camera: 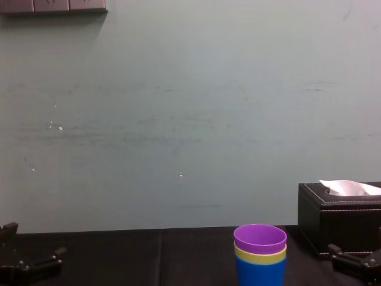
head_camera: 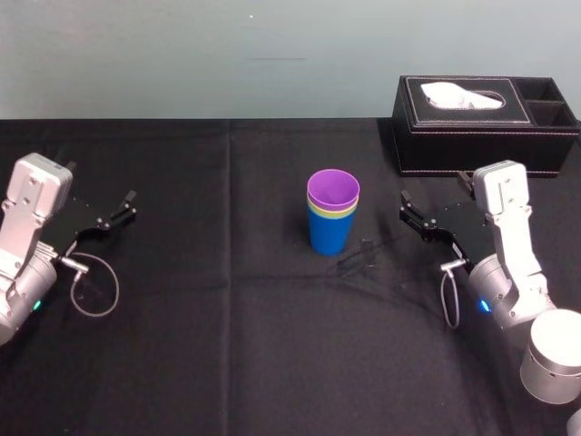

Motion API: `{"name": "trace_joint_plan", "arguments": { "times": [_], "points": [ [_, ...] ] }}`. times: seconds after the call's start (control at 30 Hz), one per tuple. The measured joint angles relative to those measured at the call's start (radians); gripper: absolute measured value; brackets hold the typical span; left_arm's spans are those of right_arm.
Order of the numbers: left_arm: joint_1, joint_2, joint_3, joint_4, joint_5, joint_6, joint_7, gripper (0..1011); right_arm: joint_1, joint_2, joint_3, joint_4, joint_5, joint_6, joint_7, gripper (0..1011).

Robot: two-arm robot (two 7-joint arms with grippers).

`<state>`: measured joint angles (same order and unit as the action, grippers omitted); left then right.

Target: Stack the three plastic cups sequentially using one hand.

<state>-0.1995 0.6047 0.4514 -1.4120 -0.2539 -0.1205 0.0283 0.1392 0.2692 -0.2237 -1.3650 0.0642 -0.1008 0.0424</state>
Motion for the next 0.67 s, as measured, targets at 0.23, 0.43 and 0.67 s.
{"name": "trace_joint_plan", "arguments": {
  "times": [0.23, 0.43, 0.67],
  "points": [
    [0.000, 0.000, 0.000, 0.000, 0.000, 0.000, 0.000, 1012, 0.000, 0.000, 0.000, 0.000, 0.000, 0.000, 0.000, 1003],
    [0.000, 0.000, 0.000, 0.000, 0.000, 0.000, 0.000, 1011, 0.000, 0.000, 0.000, 0.000, 0.000, 0.000, 0.000, 1003],
    [0.000, 0.000, 0.000, 0.000, 0.000, 0.000, 0.000, 1011, 0.000, 0.000, 0.000, 0.000, 0.000, 0.000, 0.000, 1003]
  ]
}}
